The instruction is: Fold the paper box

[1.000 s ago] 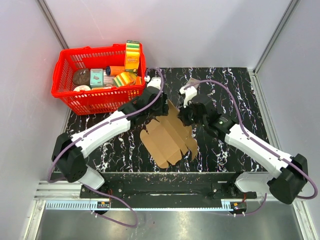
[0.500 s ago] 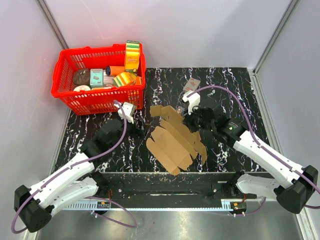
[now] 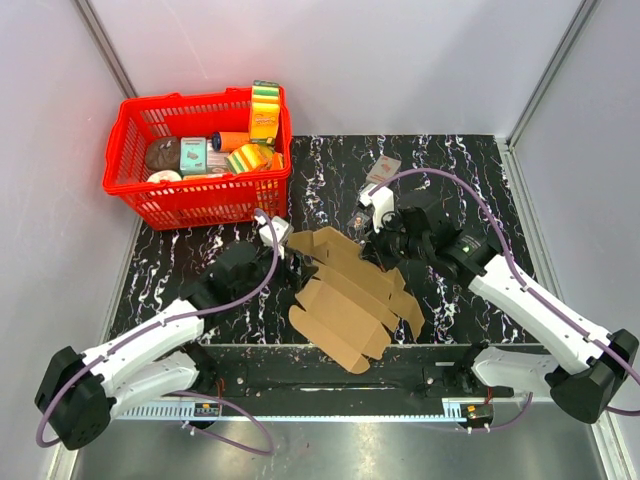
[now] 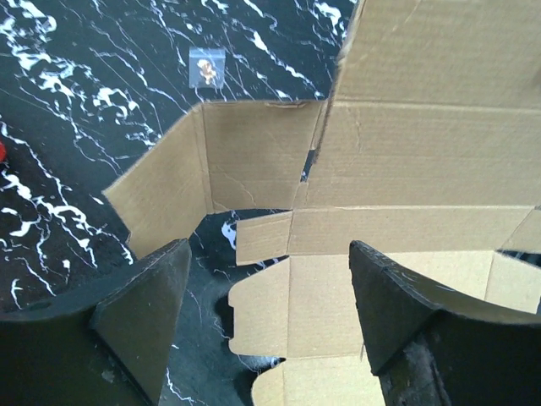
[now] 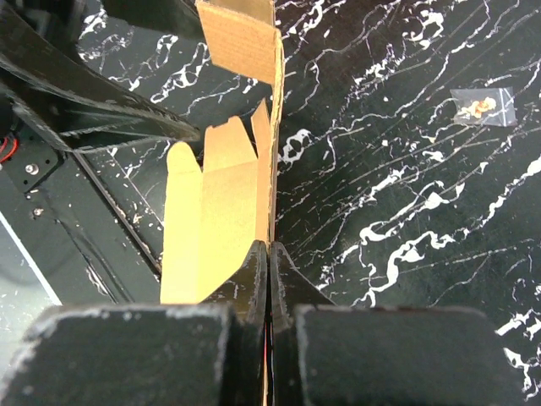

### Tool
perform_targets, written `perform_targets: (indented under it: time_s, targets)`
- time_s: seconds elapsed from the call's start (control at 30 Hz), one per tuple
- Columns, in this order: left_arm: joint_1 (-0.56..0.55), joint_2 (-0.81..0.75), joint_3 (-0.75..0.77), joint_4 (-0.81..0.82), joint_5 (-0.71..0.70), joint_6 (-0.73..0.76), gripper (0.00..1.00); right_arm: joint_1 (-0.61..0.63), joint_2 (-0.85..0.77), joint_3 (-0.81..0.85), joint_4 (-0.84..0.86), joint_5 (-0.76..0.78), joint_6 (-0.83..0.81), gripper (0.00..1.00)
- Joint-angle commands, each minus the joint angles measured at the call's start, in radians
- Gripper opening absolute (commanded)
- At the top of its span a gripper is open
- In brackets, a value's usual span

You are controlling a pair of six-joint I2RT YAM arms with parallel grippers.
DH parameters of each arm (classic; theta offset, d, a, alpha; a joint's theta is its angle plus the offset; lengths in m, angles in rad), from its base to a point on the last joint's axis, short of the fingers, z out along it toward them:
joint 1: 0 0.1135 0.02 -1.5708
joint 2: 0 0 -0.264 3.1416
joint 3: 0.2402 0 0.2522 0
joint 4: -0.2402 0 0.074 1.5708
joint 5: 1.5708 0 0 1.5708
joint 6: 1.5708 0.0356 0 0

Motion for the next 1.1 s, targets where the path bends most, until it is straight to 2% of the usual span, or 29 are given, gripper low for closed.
perform_targets:
  time_s: [0.0,0.33,0.53,0.97,1.07]
  targets:
    - [0.007,0.024,-0.020,0.088,0.073,0.022,0.80,0.009,-0.008,0.062,-0.022,-0.057,-0.016,0.00]
    - [0.019,0.078,-0.075,0.139,0.121,0.036,0.78,0.009,0.000,0.096,-0.048,-0.096,-0.011,0.00]
    - [0.035,0.114,-0.115,0.191,0.157,0.020,0.72,0.009,-0.013,0.098,-0.053,-0.097,-0.013,0.00]
    - [0.042,0.182,-0.095,0.243,0.223,0.008,0.66,0.009,-0.019,0.088,-0.050,-0.108,-0.008,0.00]
    - [0.047,0.204,-0.086,0.249,0.245,0.006,0.61,0.009,-0.023,0.085,-0.047,-0.108,-0.008,0.00]
